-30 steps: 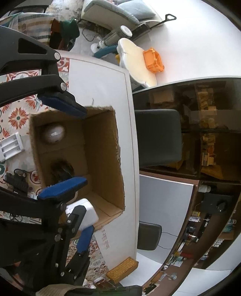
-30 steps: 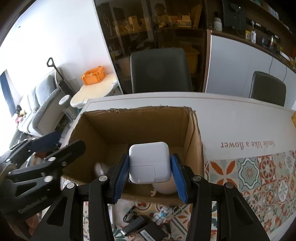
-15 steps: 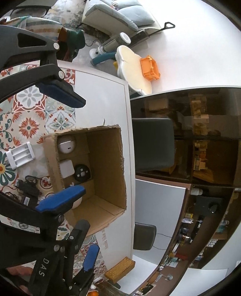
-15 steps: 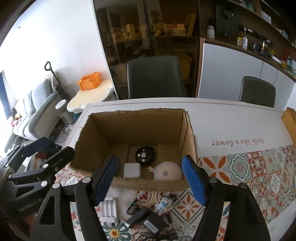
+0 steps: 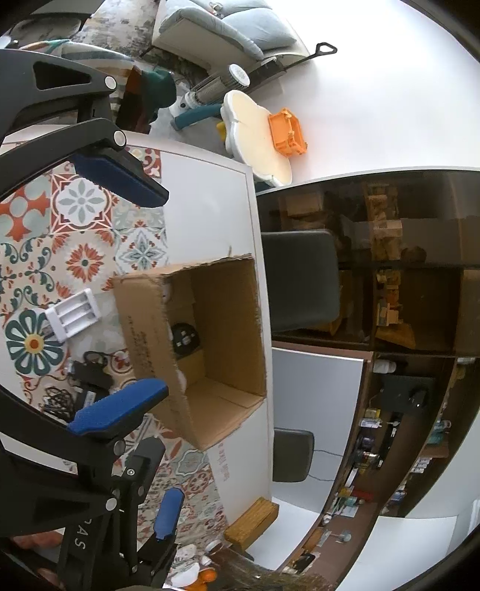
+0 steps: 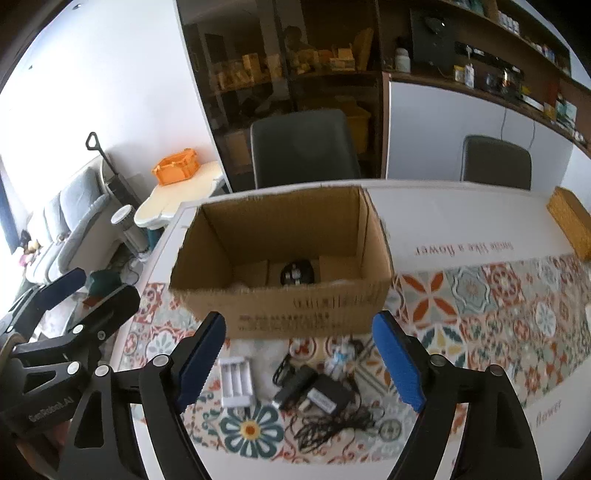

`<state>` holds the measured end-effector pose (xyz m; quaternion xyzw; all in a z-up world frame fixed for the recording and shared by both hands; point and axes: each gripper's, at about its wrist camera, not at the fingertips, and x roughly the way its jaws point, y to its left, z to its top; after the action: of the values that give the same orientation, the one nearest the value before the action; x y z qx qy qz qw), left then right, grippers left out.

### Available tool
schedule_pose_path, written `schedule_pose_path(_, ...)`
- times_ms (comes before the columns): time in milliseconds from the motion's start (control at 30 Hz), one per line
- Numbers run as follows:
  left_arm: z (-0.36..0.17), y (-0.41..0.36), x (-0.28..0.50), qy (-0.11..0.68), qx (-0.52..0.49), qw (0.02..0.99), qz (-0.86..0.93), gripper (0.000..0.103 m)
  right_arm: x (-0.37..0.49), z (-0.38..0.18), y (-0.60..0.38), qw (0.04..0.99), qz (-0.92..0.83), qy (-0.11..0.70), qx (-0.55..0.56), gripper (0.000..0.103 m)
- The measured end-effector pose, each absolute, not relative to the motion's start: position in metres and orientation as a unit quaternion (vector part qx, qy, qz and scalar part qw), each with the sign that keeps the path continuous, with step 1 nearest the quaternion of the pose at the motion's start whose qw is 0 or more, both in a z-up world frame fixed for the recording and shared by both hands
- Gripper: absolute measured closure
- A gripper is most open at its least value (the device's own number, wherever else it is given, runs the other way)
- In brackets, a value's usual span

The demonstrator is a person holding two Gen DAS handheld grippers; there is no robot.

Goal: Organize rigid objects
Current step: 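Move both tools back from the box toward the white battery charger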

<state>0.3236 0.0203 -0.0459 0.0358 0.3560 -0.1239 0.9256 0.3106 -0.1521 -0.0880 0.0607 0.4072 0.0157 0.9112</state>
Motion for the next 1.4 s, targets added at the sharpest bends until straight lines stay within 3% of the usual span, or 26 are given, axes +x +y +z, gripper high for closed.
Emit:
schedule_pose_path(967, -0.124, 0.029, 0.293, 0.396, 0.065, 0.892, -0.206, 0.008, 0.242, -0.149, -0.141, 0.900, -0.059, 0.420, 0.101, 0.021)
schedule_pose_path(1400, -0.171, 0.017, 0.299, 0.398, 0.133, 0.870, -0.260, 0.008, 0.228, -0.184, -0.134, 0.886, -0.115, 0.434, 0.115, 0.021)
